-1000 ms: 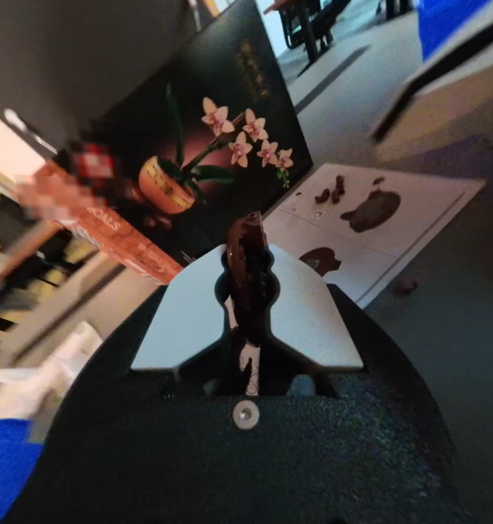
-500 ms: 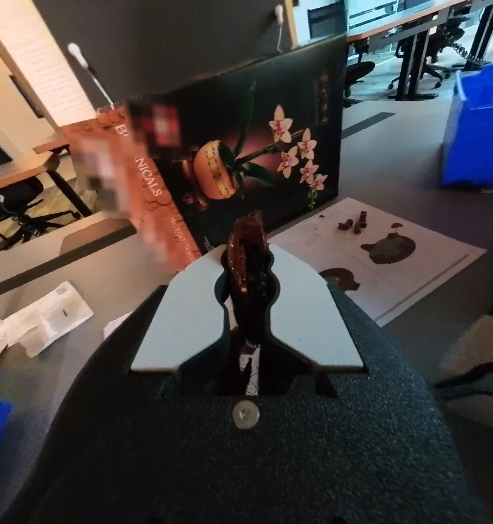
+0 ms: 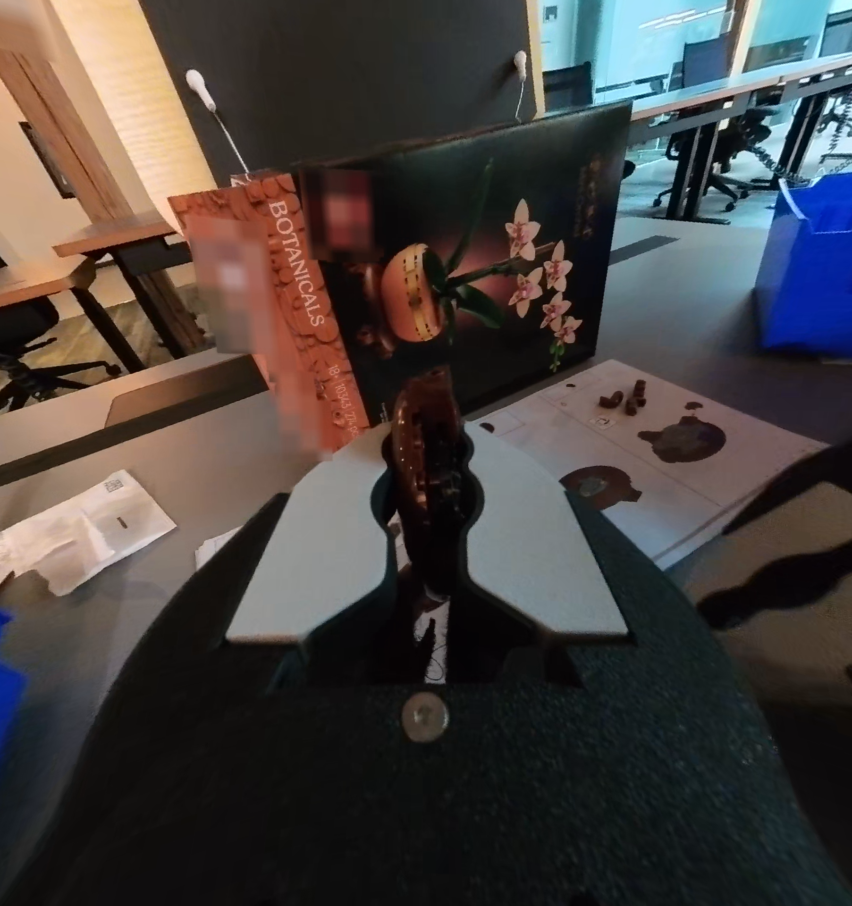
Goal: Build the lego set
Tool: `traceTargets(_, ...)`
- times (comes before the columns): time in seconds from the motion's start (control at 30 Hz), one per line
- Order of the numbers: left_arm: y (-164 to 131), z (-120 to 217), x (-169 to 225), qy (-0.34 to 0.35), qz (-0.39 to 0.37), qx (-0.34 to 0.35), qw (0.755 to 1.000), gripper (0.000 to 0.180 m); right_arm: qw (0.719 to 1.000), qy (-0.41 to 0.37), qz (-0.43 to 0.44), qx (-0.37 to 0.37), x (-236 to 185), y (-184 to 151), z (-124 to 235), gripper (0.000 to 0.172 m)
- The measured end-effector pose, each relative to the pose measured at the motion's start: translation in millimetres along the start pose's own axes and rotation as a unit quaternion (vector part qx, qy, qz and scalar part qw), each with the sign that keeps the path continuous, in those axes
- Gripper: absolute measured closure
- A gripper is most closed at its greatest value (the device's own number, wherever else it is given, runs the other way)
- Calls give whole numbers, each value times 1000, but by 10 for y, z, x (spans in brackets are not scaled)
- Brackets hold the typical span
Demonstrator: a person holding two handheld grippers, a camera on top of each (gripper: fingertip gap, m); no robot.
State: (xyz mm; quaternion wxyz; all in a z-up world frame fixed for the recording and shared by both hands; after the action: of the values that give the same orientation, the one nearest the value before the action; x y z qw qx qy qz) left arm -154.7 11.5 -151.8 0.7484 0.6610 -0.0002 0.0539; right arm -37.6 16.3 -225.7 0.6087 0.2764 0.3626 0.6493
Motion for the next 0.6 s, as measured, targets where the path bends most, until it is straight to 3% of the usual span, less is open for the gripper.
traceTargets(0.17, 9, 14, 16, -16, 19, 5, 1000, 159, 992, 89, -92, 4, 13, 16, -116, 168)
traceTargets(0.43, 3, 18, 17, -20, 24, 4, 1000, 160, 995, 58, 36, -69, -132, 27, -182, 160)
traceTargets(0.6, 9, 25, 3, -15, 23, 9, 1000, 159, 985, 4, 147, -91, -150, 5, -157, 165)
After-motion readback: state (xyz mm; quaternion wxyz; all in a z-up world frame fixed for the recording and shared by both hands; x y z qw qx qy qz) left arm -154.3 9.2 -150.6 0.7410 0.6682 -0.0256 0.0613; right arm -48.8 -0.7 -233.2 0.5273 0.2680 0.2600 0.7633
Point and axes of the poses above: each gripper's, where its closed fingertips meet, z back along the fingers, y out of its top, x = y × z across the jaws, the point moved 5 cm from there along z, back along the fingers, and after that the axes turned 13 degrees about z, right-handed, at the moved point
